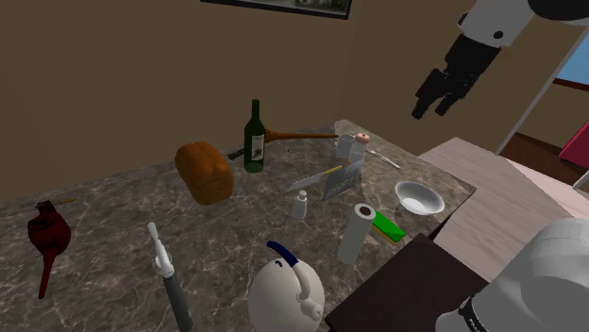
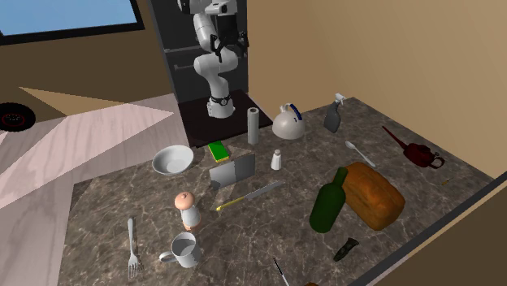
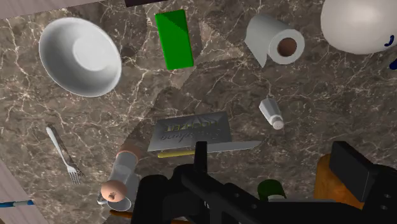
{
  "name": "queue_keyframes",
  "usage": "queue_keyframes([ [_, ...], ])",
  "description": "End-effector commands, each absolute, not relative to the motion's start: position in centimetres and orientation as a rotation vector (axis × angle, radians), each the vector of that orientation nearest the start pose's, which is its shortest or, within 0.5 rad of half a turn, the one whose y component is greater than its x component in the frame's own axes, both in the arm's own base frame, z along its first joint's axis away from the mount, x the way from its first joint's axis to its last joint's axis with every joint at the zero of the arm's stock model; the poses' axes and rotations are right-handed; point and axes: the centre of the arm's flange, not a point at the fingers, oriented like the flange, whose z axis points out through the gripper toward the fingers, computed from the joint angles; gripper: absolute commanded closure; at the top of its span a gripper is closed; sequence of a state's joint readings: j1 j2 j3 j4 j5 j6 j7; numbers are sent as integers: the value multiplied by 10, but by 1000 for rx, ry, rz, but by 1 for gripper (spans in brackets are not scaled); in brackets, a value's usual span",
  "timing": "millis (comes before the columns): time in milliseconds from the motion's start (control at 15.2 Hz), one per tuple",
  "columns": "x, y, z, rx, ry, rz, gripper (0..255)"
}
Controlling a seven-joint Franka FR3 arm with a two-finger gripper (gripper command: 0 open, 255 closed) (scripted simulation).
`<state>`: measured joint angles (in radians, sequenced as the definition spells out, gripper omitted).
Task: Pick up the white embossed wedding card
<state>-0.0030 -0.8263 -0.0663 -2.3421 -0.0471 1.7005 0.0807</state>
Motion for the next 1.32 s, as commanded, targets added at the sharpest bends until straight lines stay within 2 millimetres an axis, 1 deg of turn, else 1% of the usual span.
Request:
queue_keyframes([
  [0, 308, -33, 621, -3117, 205, -287, 0],
  [264, 353, -22, 588, -3075, 473, -203, 0],
  [594, 409, -17, 543, -2988, 798, -97, 0],
  [924, 462, -22, 495, -2864, 1108, 9, 0],
  [1254, 510, -35, 443, -2706, 1399, 113, 0],
])
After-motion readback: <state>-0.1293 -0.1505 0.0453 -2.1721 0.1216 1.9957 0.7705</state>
